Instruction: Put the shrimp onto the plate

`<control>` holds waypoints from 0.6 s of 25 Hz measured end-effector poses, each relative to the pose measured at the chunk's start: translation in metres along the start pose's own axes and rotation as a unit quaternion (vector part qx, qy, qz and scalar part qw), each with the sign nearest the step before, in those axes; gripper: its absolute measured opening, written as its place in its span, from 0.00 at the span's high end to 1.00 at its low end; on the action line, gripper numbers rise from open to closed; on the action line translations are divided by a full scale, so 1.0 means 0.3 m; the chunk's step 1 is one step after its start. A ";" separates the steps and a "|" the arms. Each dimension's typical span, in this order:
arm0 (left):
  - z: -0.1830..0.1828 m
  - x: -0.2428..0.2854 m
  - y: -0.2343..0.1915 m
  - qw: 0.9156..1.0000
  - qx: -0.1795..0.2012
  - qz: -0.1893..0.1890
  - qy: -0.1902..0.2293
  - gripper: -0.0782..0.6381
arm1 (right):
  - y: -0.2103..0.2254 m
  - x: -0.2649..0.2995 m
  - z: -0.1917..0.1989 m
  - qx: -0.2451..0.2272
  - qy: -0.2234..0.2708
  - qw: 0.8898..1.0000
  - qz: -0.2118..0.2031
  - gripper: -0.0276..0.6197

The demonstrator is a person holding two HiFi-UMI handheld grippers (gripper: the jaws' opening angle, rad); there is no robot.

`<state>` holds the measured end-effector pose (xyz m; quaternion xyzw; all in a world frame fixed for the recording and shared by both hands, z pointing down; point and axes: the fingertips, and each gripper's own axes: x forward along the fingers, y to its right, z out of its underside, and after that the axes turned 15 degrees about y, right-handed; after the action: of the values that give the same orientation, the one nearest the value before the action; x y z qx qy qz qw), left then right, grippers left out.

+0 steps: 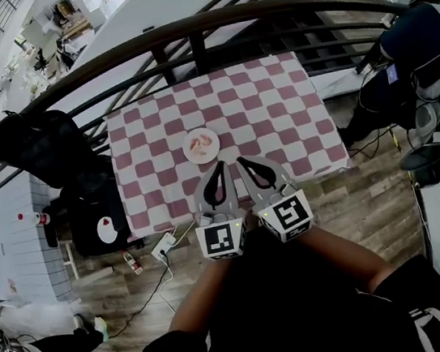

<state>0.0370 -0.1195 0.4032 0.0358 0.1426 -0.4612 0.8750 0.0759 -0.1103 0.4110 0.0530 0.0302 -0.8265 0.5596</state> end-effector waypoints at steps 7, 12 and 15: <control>-0.018 -0.001 -0.037 1.000 0.012 0.010 0.002 0.88 | -0.021 0.037 -0.014 0.003 0.021 1.000 0.006 0.96; -0.021 -0.005 -0.064 1.000 0.021 0.014 0.009 0.88 | -0.045 0.071 -0.004 0.000 0.028 1.000 0.002 0.96; -0.024 -0.008 -0.088 0.999 0.034 0.015 0.011 0.88 | -0.060 0.083 0.000 -0.002 0.028 1.000 0.000 0.96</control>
<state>0.0127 -0.1314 0.3988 0.0731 0.1356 -0.4523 0.8784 0.0500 -0.1265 0.4078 0.0750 0.0472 -0.8248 0.5584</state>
